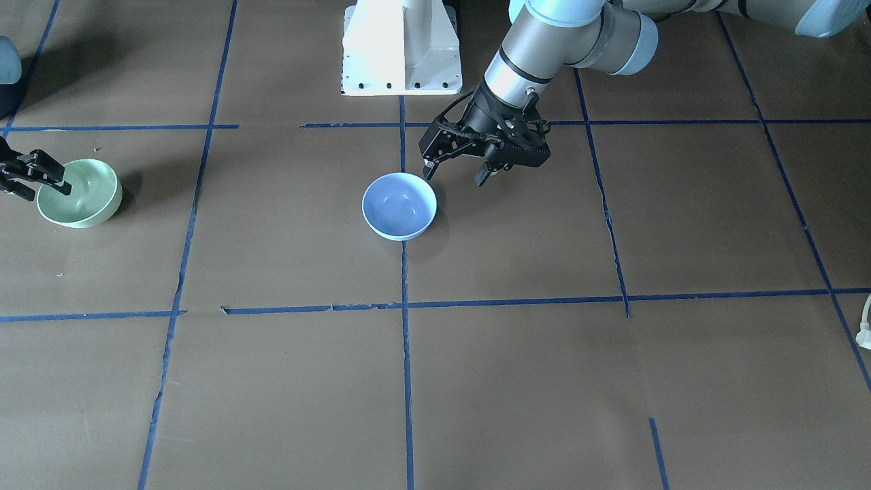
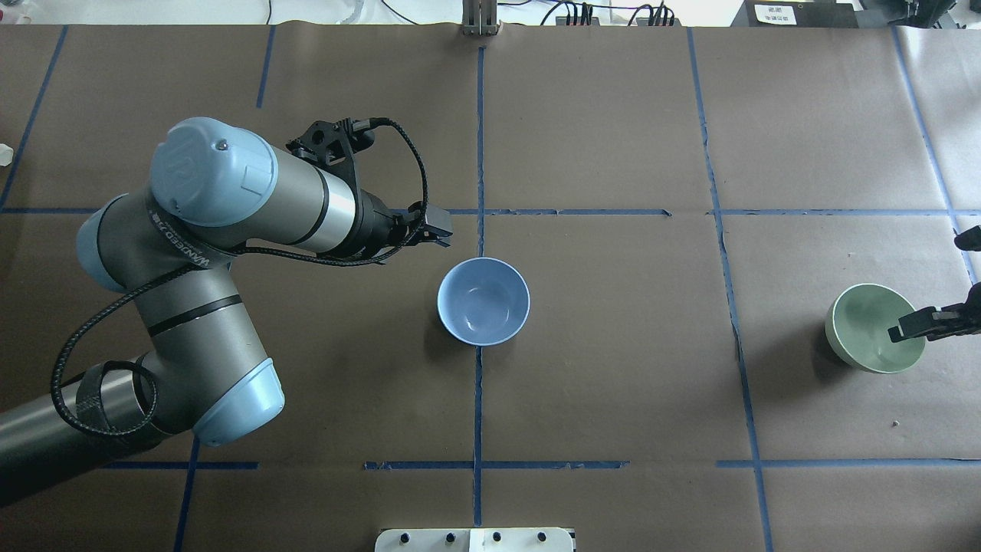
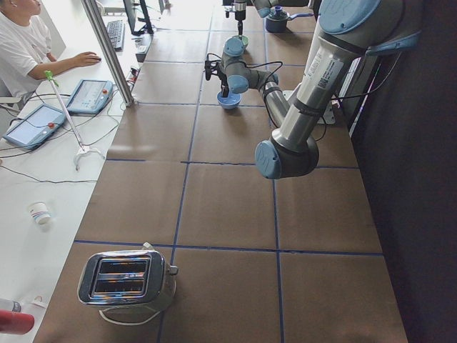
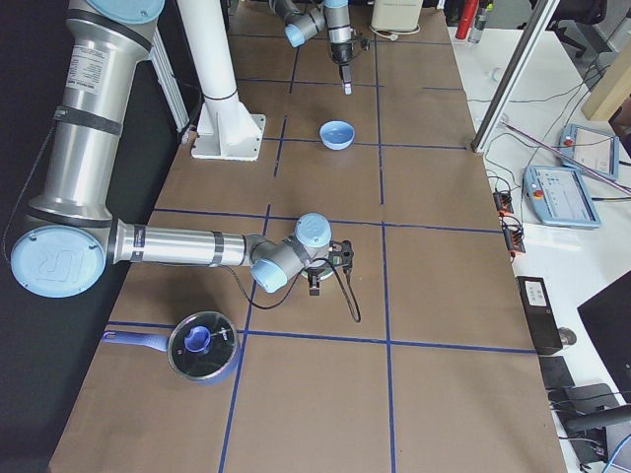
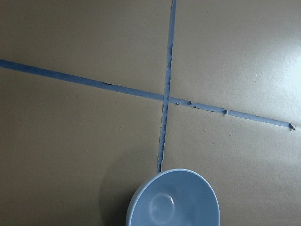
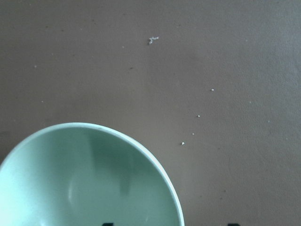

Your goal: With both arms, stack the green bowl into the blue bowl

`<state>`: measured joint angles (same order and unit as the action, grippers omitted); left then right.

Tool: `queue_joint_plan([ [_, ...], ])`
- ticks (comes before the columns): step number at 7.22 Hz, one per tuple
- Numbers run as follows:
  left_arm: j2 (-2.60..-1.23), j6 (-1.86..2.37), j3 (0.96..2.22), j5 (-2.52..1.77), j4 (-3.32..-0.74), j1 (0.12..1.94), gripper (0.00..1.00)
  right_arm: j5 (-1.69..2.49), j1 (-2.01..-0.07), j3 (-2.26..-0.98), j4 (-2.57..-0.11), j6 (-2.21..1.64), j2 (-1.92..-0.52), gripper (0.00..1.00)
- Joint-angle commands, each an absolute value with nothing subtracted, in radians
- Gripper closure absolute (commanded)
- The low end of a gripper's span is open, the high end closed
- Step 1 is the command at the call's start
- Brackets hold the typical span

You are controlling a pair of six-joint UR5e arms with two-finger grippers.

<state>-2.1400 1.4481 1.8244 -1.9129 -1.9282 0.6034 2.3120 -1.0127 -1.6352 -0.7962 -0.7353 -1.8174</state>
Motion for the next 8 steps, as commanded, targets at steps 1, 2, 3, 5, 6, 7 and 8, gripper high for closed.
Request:
queue_joint_plan([
  [1, -2.140, 1.450, 1.828, -1.913, -1.928, 0.604, 0.00, 2.315, -1.008, -1.624, -0.793, -0.736, -1.809, 1.00],
  [2, -2.140, 1.450, 1.832, -1.913, -1.928, 0.607, 0.00, 2.322, -1.008, -1.629, -0.795, -0.736, -1.786, 1.00],
  [3, -2.140, 1.450, 1.836, -1.913, -1.928, 0.610, 0.00, 2.407, -1.008, -1.637, -0.810, -0.738, -1.725, 1.00],
  [5, -2.100, 1.456, 1.920, -1.913, -1.930, 0.621, 0.00, 2.436, -0.973, -1.741, -0.802, -1.034, -1.561, 1.00],
  [6, -2.076, 1.456, 1.955, -1.914, -1.931, 0.636, 0.00, 2.410, -0.910, -1.761, -0.804, -1.193, -1.461, 1.00],
  [7, -2.068, 1.459, 1.976, -1.914, -1.930, 0.641, 0.00, 2.304, -0.805, -1.763, -0.807, -1.330, -1.356, 1.00],
  [8, -2.068, 1.459, 1.976, -1.914, -1.930, 0.647, 0.00, 2.169, -0.675, -1.760, -0.813, -1.451, -1.266, 1.00],
])
